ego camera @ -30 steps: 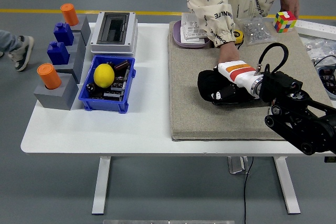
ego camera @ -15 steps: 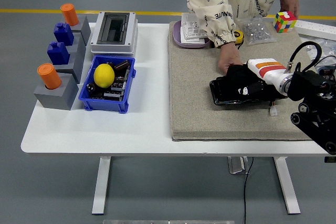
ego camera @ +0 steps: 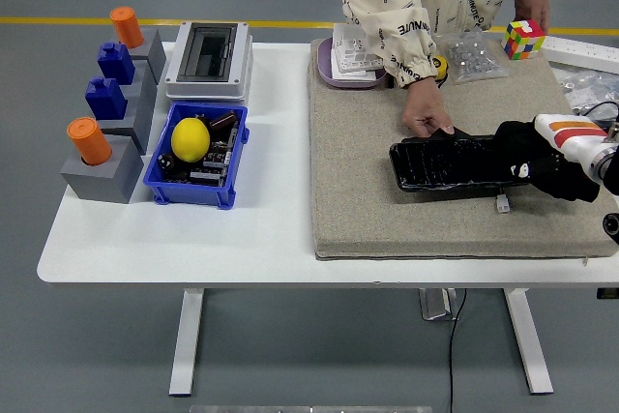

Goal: Pick the rag up,wipe the panel,place it on the desk

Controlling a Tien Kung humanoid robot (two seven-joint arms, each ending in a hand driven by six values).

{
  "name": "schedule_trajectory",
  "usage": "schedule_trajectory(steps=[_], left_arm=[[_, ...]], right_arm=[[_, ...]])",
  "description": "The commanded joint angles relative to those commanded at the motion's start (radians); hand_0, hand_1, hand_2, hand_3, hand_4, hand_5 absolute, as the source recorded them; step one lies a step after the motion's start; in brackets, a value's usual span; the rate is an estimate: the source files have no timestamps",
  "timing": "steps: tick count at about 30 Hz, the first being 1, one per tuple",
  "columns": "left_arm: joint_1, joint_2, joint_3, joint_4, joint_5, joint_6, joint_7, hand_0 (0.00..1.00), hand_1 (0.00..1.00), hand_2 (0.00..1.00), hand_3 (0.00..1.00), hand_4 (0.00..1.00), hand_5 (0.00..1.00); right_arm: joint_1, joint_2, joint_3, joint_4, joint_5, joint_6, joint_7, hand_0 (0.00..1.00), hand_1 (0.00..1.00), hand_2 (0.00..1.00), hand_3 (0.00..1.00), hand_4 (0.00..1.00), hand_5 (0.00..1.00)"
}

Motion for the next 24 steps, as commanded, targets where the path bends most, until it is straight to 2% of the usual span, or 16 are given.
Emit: schedule_trajectory(steps=[7,13,21,24], left_arm=[[-0.003,-0.001,0.003,0.000,-0.003,0.000,-0.002,0.650,0.697,0.747,0.566,0.599,0.481],[-0.003,-0.001,0.001,0.000,-0.002,0.000,-0.002,0.650,0.697,0.747,0.566,0.599,0.481],[-0.001,-0.003,-0.002,0.000,0.000,0.000,0.001,0.650,0.697,0.747,0.567,0.599,0.481],[-0.001,-0.003,-0.001,0.000,0.000,0.000,0.001,0.649,0.697,0.747,0.566,0.599,0.482]], right_arm=[[-0.014,-0.019,0.032,-0.007,-0.007,0.001,0.001,0.304,0.452,0.497,0.497,0.796,0.245],[-0.012,-0.014,0.028,-0.005,-0.007,0.001,0.001,0.304,0.452,0.497,0.496,0.794,0.245],[0.010,0.012,0.000,0.003,-0.003,0.000,0.001,0.304,0.452,0.497,0.497,0.794,0.244],[0.026,0.033,-0.013,0.001,-0.002,0.000,0.001,0.304,0.452,0.498,0.497,0.795,0.244]])
